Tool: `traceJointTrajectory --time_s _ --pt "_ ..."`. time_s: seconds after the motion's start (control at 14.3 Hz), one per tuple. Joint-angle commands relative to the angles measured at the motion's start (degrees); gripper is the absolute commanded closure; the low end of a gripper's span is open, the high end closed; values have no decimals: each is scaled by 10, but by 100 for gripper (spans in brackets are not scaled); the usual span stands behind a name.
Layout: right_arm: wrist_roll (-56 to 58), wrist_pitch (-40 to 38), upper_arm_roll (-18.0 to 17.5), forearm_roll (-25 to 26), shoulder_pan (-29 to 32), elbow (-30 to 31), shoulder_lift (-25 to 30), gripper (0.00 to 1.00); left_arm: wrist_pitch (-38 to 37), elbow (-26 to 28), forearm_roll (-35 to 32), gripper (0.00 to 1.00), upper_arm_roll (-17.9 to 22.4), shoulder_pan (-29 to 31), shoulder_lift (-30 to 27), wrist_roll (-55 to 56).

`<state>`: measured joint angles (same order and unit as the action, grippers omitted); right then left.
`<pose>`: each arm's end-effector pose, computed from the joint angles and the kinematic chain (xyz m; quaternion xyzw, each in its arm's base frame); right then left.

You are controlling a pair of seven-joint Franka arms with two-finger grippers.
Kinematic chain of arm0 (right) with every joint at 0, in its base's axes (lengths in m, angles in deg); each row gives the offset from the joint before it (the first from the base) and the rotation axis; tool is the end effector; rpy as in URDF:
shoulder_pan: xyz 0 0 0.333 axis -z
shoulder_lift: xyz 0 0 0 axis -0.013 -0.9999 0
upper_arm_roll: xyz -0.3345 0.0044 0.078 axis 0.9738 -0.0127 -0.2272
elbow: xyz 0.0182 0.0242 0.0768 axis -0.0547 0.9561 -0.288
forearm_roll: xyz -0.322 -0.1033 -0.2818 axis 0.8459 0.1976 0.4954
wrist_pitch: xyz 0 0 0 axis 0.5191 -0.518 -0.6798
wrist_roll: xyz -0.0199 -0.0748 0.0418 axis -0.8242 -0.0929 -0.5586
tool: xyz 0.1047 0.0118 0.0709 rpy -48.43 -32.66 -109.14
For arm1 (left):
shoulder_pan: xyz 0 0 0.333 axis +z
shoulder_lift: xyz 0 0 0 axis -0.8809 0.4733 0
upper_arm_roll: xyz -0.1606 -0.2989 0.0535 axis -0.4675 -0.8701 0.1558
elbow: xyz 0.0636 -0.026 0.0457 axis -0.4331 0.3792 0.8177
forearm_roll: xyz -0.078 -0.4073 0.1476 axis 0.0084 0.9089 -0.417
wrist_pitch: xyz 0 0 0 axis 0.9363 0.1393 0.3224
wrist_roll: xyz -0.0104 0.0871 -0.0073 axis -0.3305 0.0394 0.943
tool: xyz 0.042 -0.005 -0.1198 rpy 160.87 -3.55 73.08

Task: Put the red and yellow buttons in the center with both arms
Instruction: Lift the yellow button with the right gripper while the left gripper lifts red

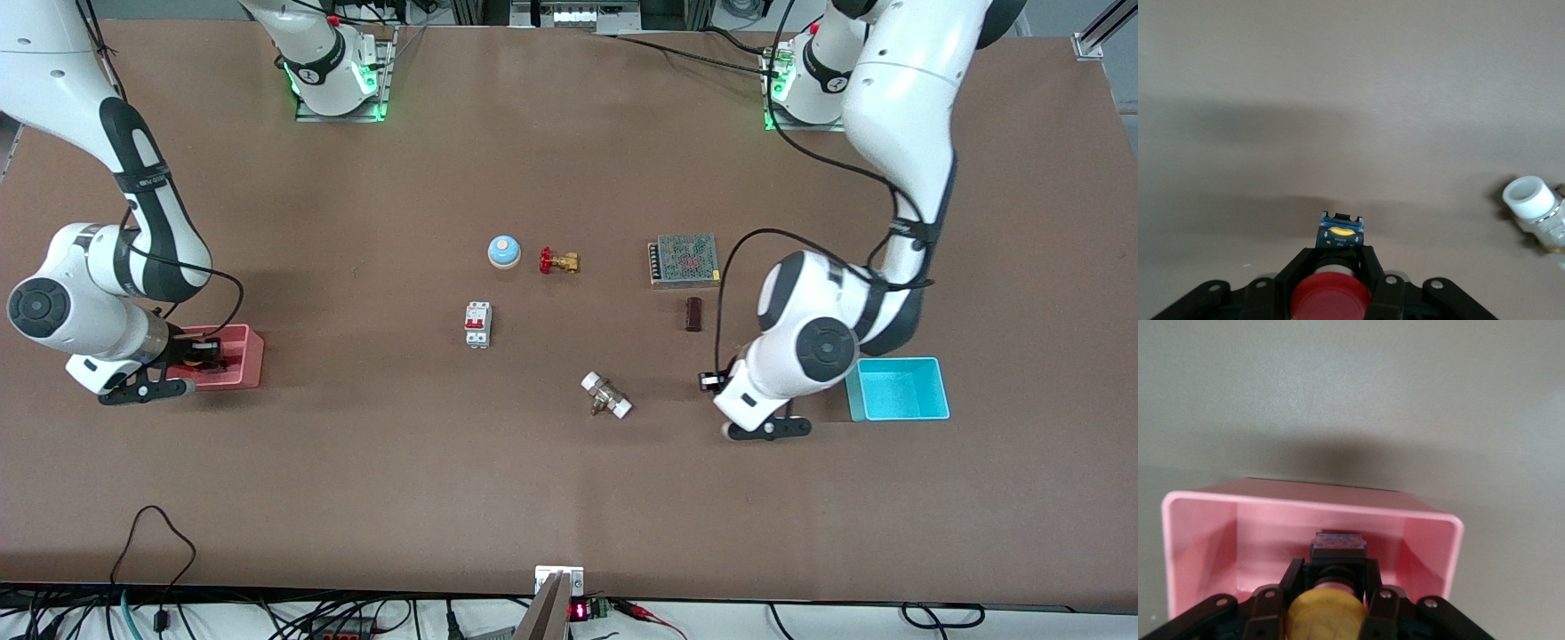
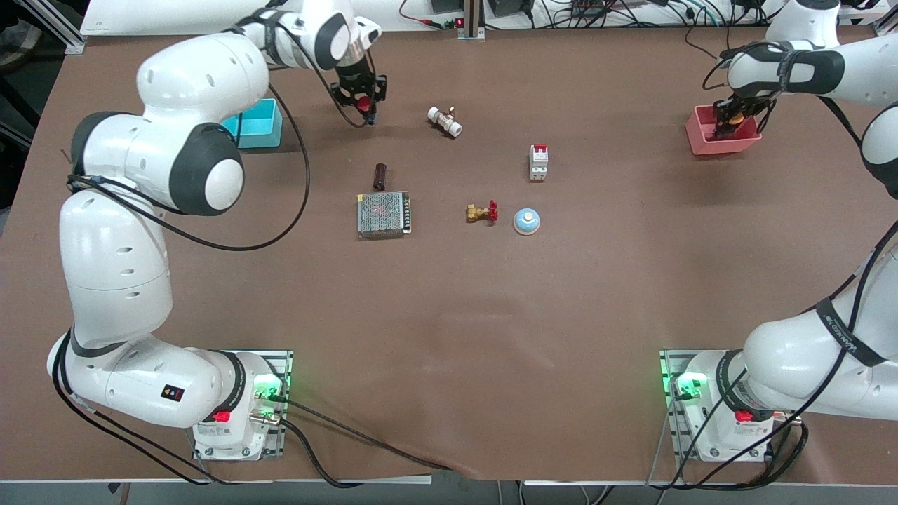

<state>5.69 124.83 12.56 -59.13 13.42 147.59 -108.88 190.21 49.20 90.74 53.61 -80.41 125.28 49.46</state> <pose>0.6883 -0.1259 0.2051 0.9951 0.0801 -0.0314 0.0480 0.7328 -0.2811 0.2166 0.9961 0.0623 -0.0445 0.0431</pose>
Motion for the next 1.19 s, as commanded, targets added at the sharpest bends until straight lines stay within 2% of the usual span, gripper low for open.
traceJointTrajectory --time_s 0.0,0.21,0.35,0.42,0.49,0.56,0.7,0.91,1.12 --pt "2 -98 -7 -14 -1 9 90 100 1 -18 12 77 13 -23 13 39" --pt "-25 -178 -26 -59 -32 15 143 99 12 -15 14 77 13 -27 24 48" --pt "-139 -173 -52 -55 -68 33 150 97 34 -13 13 76 12 -30 39 49" --pt "-186 -153 -61 -54 -83 46 148 96 42 -12 12 69 12 -31 40 48" --pt "-213 -119 -69 -52 -98 66 143 96 42 -8 10 41 13 -30 40 47" --pt "-225 -79 -71 -51 -109 84 134 96 44 -5 10 21 13 -30 39 47" --pt "-237 -21 -71 -44 -129 103 114 96 44 -4 10 3 13 -30 39 47" --pt "-285 12 -71 -16 -152 105 79 96 37 -4 10 0 13 -29 32 45" --pt "-316 25 -71 -3 -168 105 56 96 14 -7 9 0 15 -28 1 41"
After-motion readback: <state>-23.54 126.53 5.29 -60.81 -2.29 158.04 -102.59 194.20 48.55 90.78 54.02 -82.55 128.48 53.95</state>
